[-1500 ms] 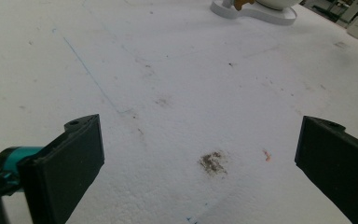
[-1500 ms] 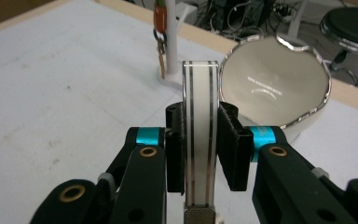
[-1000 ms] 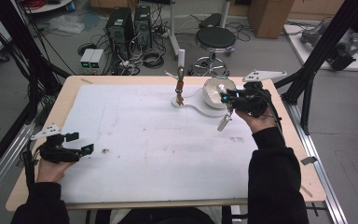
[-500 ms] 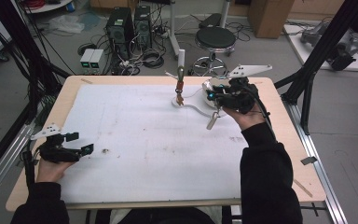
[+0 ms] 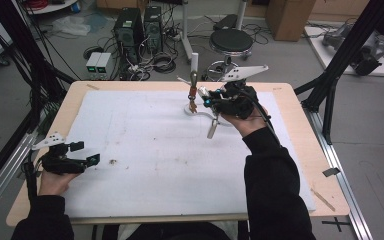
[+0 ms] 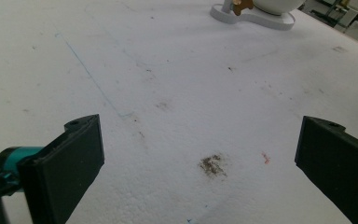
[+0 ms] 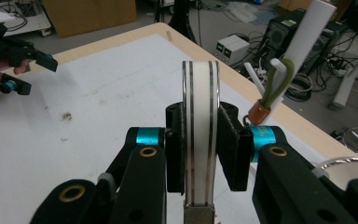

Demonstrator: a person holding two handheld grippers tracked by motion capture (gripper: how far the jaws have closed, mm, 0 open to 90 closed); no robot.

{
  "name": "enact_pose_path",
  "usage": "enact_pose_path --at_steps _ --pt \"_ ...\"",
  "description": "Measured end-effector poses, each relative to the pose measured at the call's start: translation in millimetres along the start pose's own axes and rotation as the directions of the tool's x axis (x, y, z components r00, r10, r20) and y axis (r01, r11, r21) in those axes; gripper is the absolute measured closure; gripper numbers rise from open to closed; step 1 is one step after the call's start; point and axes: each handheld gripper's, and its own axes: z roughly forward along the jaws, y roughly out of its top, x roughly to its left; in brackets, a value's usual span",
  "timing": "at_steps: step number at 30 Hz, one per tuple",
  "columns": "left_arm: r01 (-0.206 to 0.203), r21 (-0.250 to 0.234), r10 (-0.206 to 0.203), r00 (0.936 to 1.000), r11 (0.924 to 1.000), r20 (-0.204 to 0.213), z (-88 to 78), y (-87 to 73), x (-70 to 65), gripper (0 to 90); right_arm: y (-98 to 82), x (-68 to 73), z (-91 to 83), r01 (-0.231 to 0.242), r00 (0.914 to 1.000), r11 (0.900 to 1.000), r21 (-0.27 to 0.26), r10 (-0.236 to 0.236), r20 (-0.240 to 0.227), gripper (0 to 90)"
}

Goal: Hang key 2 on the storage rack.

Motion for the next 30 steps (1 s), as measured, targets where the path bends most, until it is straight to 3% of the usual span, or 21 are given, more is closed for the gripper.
enact_pose_path --at_steps 8,20,30 --pt "-0.002 -0.016 0.002 1.0000 0.9999 0.005 -2.3 9.3 -3.0 1.7 9.1 10.1 15.1 0.024 0.9992 1.000 0.010 -0.024 -0.031 74.0" --pt "-0.029 -0.026 0.031 0.9946 0.9992 0.099 19.3 42.5 -18.3 1.7 23.2 25.1 38.4 0.061 0.9959 0.998 0.029 -0.059 -0.068 74.0" --pt "-0.120 -0.007 0.119 0.9758 0.9928 0.184 46.6 83.3 -49.4 1.7 28.7 35.9 57.6 0.077 0.9919 0.997 0.031 -0.073 -0.104 74.0"
